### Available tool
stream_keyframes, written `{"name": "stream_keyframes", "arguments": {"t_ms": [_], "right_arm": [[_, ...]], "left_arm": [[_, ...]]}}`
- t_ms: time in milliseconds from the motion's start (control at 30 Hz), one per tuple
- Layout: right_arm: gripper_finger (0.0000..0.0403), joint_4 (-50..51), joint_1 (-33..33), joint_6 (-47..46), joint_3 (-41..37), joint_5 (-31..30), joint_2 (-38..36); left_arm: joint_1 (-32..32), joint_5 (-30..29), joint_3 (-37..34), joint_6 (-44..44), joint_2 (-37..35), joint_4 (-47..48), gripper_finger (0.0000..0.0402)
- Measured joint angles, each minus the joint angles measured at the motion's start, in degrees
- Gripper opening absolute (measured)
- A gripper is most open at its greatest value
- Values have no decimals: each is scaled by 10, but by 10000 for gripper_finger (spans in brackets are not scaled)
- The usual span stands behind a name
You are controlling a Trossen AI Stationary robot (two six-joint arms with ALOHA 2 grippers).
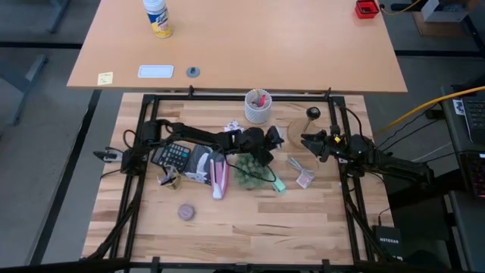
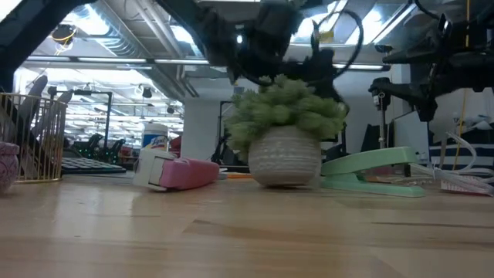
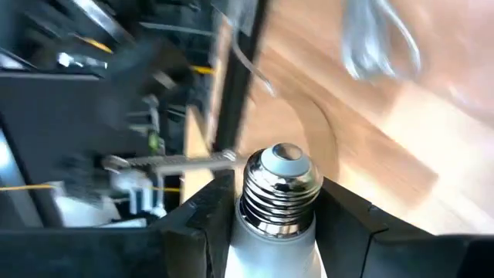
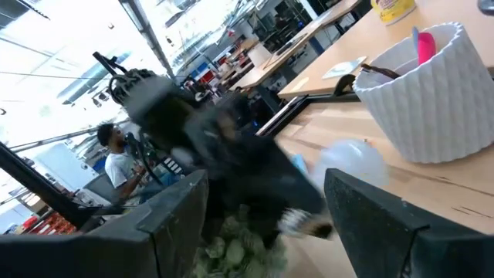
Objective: Screw lightbulb
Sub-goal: Insert the lightbulb into the lamp
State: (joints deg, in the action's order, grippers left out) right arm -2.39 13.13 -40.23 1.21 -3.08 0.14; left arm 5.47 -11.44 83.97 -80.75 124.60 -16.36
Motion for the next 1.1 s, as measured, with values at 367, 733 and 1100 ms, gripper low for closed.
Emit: {"name": "stream_keyframes", "arguments": {"t_ms": [367, 733, 1100], "right_arm": [[266, 14, 0, 1, 0, -1, 0], [266, 16, 0, 1, 1, -1, 0], [266, 16, 0, 1, 1, -1, 0]], "left_arm": [[5, 0, -2, 60, 11, 96, 139], [4, 3, -2, 98, 11, 111, 142], [-5, -7, -2, 109, 11, 110, 220]]}}
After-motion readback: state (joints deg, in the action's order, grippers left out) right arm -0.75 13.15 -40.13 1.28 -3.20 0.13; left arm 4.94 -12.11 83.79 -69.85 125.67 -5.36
